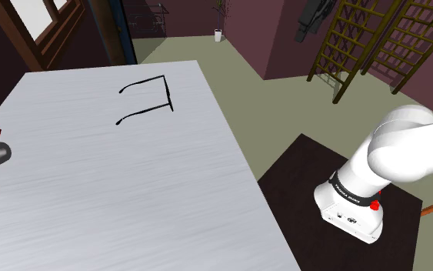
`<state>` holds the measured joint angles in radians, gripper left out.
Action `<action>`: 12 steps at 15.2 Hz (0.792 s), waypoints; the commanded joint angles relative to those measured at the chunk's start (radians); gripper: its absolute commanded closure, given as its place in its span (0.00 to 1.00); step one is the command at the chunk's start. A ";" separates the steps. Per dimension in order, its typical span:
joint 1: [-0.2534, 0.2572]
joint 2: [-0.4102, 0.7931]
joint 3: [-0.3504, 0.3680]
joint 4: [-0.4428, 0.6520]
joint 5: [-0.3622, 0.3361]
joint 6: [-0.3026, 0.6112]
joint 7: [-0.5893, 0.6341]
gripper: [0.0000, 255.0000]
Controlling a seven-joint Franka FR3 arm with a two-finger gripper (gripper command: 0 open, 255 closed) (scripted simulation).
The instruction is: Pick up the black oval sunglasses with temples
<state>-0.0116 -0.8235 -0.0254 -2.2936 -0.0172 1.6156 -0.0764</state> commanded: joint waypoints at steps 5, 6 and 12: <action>0.017 0.124 0.078 0.067 0.035 0.017 0.086 0.00; 0.021 0.157 0.096 0.087 0.041 0.020 0.107 0.00; 0.038 0.367 0.201 0.232 0.063 0.028 0.234 0.00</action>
<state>0.0247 -0.4961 0.1603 -2.0868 0.0451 1.6385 0.1382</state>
